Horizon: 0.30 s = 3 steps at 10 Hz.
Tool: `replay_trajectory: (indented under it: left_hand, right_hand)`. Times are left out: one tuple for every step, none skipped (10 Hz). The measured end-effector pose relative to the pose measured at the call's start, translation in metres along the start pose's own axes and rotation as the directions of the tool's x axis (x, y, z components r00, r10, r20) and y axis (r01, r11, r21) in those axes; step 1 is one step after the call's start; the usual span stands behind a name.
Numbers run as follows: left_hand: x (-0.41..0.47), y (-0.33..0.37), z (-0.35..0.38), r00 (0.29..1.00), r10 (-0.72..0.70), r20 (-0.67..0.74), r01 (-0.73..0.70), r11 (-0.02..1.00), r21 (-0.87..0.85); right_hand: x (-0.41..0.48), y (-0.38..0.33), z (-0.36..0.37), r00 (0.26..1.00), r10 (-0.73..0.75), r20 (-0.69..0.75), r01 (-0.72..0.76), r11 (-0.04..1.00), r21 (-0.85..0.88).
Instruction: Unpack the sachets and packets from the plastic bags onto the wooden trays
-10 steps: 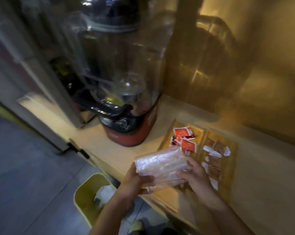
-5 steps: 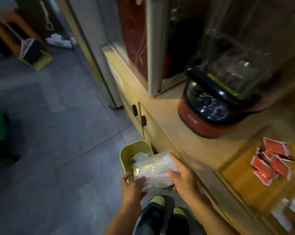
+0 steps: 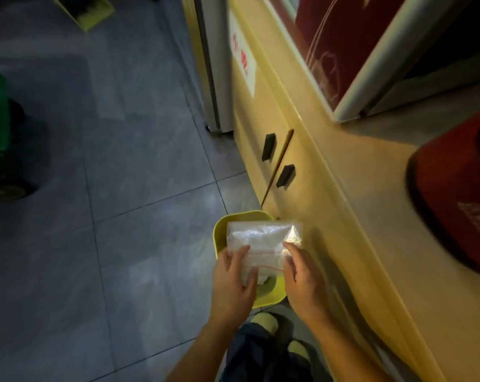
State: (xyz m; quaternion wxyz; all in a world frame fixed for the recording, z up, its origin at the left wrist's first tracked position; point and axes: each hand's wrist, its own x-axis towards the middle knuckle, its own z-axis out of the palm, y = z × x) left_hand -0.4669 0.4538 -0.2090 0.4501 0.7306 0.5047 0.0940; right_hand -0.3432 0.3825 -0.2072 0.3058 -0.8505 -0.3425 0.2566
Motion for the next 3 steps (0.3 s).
replay_trajectory:
  left_hand:
    - [0.016,-0.053,0.031,0.949,-0.172,0.265,0.043,0.901,0.431]
    - [0.018,-0.094,0.043,0.752,-0.417,0.510,-0.029,0.752,0.658]
    - [0.013,-0.108,0.042,0.607,-0.547,0.577,0.036,0.744,0.667]
  right_hand:
    - [0.013,0.042,0.038,0.959,0.077,0.273,0.033,0.925,-0.379]
    - [0.011,0.063,0.059,0.742,0.389,0.547,0.050,0.781,-0.623]
    - [0.011,0.073,0.065,0.686,0.432,0.585,0.096,0.743,-0.662]
